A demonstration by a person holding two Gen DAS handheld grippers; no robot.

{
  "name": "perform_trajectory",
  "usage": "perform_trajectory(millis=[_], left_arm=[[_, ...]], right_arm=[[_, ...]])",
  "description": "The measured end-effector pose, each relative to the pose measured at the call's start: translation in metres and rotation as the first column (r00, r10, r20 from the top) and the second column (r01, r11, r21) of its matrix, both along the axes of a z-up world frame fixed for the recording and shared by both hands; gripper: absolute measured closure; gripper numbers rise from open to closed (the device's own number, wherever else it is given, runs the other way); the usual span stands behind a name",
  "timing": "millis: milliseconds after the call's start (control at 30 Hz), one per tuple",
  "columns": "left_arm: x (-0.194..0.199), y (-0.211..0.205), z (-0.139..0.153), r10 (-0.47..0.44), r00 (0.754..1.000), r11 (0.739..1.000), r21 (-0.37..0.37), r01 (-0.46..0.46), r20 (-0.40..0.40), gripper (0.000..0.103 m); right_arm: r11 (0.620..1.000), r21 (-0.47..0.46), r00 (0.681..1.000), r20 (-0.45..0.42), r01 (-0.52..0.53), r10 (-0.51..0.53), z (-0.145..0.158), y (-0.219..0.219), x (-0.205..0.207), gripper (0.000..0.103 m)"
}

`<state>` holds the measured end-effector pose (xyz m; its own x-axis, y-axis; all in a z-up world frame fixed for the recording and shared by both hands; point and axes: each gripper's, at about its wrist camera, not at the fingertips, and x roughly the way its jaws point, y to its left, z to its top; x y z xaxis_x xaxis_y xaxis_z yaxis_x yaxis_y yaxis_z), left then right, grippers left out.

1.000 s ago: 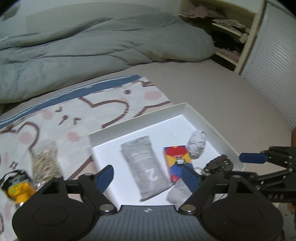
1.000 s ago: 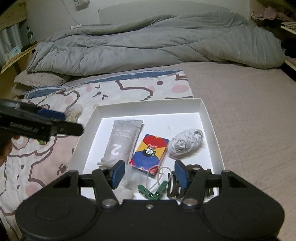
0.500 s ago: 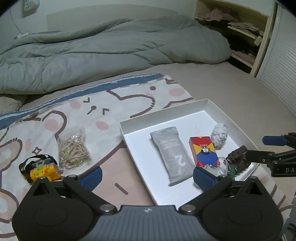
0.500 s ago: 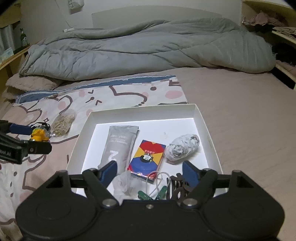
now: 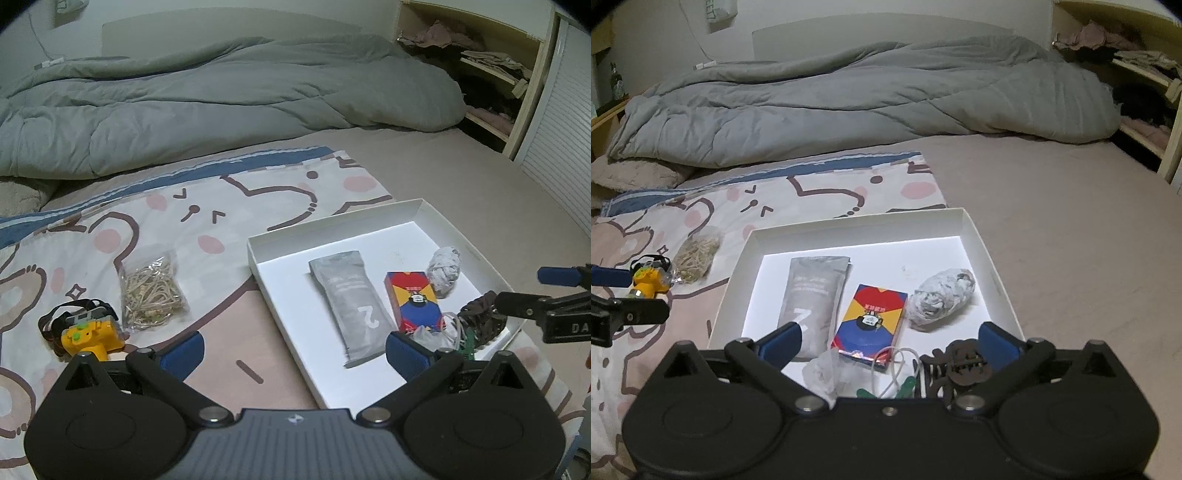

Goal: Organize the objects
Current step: 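Withdraw both tools from the white box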

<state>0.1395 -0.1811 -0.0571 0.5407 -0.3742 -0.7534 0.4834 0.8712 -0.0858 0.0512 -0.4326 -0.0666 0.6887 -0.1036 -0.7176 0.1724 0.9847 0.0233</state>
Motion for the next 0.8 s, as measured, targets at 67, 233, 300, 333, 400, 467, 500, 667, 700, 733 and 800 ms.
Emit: perform_trajectory(millis=[67,233,300,333,400,467,500,667,700,733,800], left_arm=[[0.001,0.002,-0.001,0.003,1.000,1.000,0.001,-0.003,-0.001,0.000],[0.004,0.008,-0.001,0.023,1.000,1.000,-0.008,-0.023,-0.001,0.000],[0.006,0.013,-0.001,0.036,0.999,0.999,-0.011,-0.036,0.000,0.000],[0.007,0.016,-0.001,0.045,0.999,0.999,-0.011,-0.045,-0.001,0.000],[0.010,0.024,-0.002,0.065,0.998,0.998,-0.009,-0.065,-0.006,0.000],[0.013,0.033,-0.002,0.088,0.996,0.996,-0.010,-0.088,-0.007,0.000],[0.014,0.038,-0.001,0.098,0.995,0.995,-0.012,-0.098,-0.008,0.000],[0.022,0.068,0.002,0.160,0.987,0.987,-0.015,-0.160,0.002,0.000],[0.023,0.076,0.002,0.176,0.984,0.984,-0.016,-0.176,0.003,0.000],[0.025,0.083,0.003,0.192,0.981,0.981,-0.018,-0.192,0.004,0.000],[0.029,0.096,0.003,0.223,0.975,0.975,-0.019,-0.223,0.006,0.000]], right_arm=[[1.000,-0.003,1.000,0.005,0.000,0.000,0.001,0.001,-0.001,0.000],[1.000,0.000,1.000,0.006,0.005,-0.005,0.002,0.005,0.003,0.000],[1.000,0.000,1.000,0.006,0.002,-0.002,0.002,0.009,0.006,0.000],[1.000,0.005,1.000,0.003,-0.004,0.004,0.002,0.011,0.008,0.000],[1.000,0.008,1.000,0.000,-0.019,0.019,0.001,0.016,0.012,0.000],[1.000,0.004,1.000,0.001,-0.029,0.028,0.000,0.021,0.018,0.000],[0.999,0.003,0.999,0.001,-0.033,0.033,-0.001,0.024,0.021,0.000],[0.998,0.006,0.998,-0.003,-0.060,0.060,-0.003,0.041,0.038,0.000],[0.998,0.007,0.998,-0.002,-0.065,0.065,-0.003,0.045,0.041,0.000],[0.997,0.009,0.997,0.000,-0.072,0.072,-0.003,0.049,0.044,0.000],[0.996,0.014,0.996,0.003,-0.088,0.088,-0.003,0.059,0.052,0.000]])
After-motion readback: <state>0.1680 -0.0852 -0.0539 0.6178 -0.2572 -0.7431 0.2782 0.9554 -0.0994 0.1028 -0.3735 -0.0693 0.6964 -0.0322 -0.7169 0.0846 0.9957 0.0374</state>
